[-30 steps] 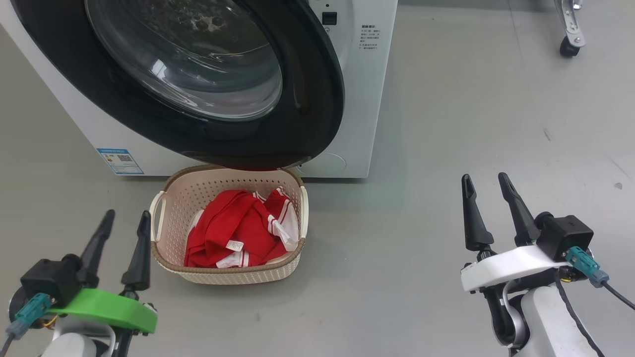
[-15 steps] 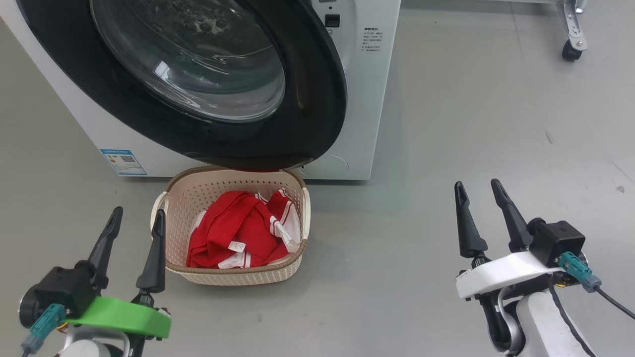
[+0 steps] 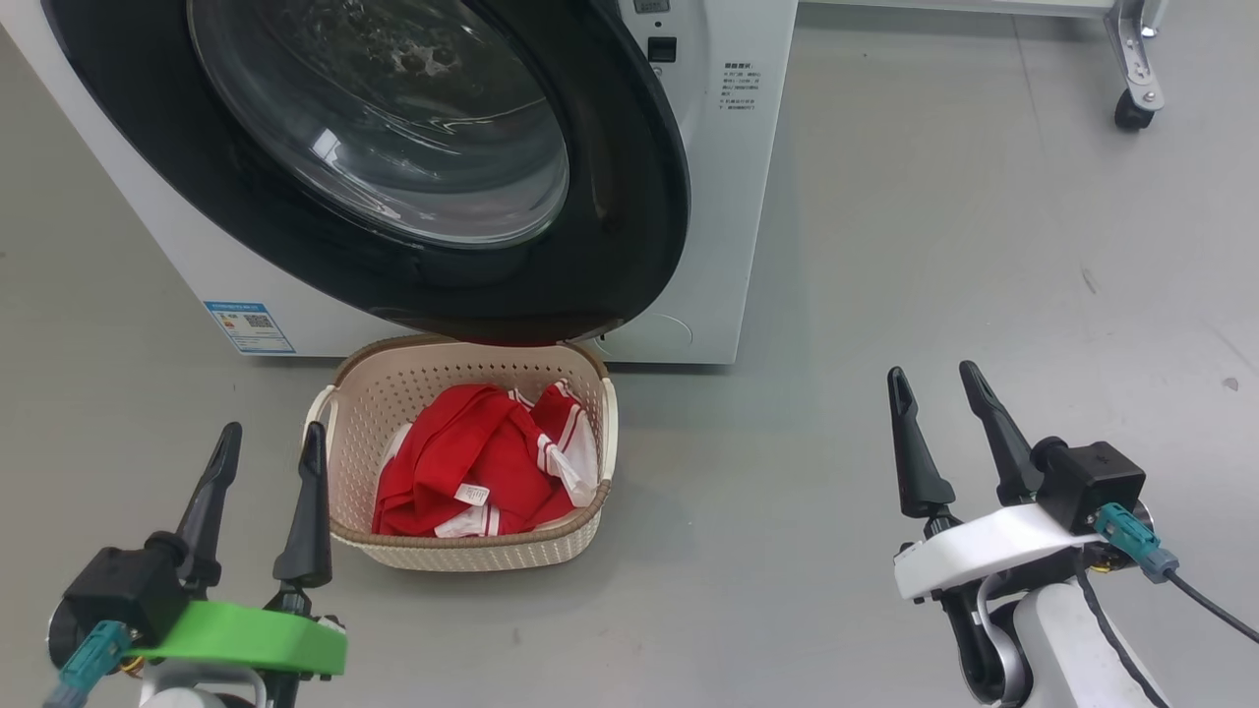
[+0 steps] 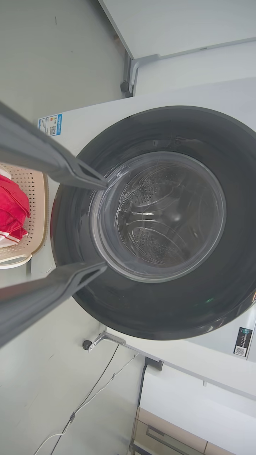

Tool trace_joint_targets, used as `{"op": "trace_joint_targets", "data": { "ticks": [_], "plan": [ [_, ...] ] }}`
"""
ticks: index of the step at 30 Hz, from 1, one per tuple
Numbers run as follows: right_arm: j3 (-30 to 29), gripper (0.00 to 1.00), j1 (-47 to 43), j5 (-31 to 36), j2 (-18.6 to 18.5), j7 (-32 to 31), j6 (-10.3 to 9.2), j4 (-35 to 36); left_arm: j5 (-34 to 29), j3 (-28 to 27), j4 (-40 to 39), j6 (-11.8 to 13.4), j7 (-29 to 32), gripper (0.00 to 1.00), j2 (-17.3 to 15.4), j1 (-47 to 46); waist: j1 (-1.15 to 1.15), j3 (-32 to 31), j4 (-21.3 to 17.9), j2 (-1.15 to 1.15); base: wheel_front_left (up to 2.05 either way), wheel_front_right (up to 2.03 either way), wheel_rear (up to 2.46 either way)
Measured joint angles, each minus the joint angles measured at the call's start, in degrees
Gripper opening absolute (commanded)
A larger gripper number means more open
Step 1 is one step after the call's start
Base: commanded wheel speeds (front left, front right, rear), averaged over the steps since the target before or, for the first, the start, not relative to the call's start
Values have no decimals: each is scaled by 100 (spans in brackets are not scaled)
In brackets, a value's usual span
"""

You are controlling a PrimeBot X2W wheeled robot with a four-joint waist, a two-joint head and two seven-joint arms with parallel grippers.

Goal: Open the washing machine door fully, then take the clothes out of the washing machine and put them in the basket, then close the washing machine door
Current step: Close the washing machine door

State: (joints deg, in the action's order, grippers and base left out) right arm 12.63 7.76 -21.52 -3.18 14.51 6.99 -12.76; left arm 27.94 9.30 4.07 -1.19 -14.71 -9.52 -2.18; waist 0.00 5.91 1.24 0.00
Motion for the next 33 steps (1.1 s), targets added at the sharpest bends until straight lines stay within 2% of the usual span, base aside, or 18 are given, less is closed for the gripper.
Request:
{"op": "trace_joint_targets", "data": {
  "ticks": [12, 20, 33],
  "plan": [
    [70, 100, -4, -1, -2, 0, 0, -10, -204, -113, -2, -170, 0, 100, 4, 140, 0, -14, -15, 0, 0, 0, 0],
    [75, 100, -4, -2, -7, 0, 0, -9, -283, -162, -9, -256, 0, 100, 124, 144, 0, 19, -15, 0, 0, 0, 0],
    [101, 100, -4, -3, -32, 0, 0, 1, -431, -249, 114, -323, 0, 100, 202, 169, 0, -34, 13, 0, 0, 0, 0]
  ]
}}
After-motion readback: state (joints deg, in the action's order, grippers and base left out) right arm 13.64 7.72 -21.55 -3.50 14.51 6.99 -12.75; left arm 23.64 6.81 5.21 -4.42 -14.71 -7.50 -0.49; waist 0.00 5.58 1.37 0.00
